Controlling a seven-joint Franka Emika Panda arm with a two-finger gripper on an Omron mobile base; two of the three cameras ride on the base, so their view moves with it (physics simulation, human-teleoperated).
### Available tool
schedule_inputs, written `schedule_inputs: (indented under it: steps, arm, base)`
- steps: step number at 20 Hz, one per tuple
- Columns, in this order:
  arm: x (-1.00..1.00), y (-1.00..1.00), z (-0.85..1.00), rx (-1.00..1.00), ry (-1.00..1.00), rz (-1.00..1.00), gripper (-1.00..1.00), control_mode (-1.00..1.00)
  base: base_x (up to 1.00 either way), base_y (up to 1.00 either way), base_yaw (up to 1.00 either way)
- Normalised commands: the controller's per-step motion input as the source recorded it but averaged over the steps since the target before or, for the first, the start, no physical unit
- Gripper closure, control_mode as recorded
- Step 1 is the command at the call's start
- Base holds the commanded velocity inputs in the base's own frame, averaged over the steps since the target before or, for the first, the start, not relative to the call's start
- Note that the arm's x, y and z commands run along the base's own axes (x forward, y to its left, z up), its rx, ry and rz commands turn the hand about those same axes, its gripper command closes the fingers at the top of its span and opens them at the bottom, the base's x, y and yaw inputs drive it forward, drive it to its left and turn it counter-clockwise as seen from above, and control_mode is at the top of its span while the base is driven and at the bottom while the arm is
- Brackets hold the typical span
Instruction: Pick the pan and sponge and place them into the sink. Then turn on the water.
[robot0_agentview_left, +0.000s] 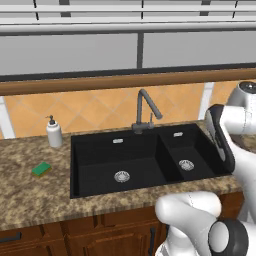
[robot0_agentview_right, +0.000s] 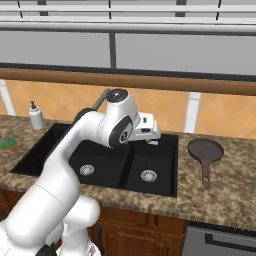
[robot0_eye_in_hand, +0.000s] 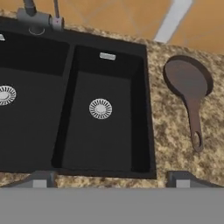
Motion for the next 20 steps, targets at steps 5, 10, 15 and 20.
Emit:
schedule_inputs:
  steps: [5, 10, 15, 20]
  arm:
    - [0.13, -1.00, -0.44, -0.03, 0.06, -0.09, -1.00, -1.00]
    - [0.28, -1.00, -0.47, 0.00, 0.11, -0.06, -1.00, -1.00]
    - [0.50, -1.00, -0.69, 0.00, 0.12, -0.04, -1.00, -1.00]
    - [0.68, -1.00, -0.58, 0.00, 0.07, 0.00, -1.00, -1.00]
  base:
    - [0.00, 0.00, 0.00]
    - [0.00, 0.00, 0.00]
    - [0.00, 0.00, 0.00]
    - [0.00, 0.00, 0.00]
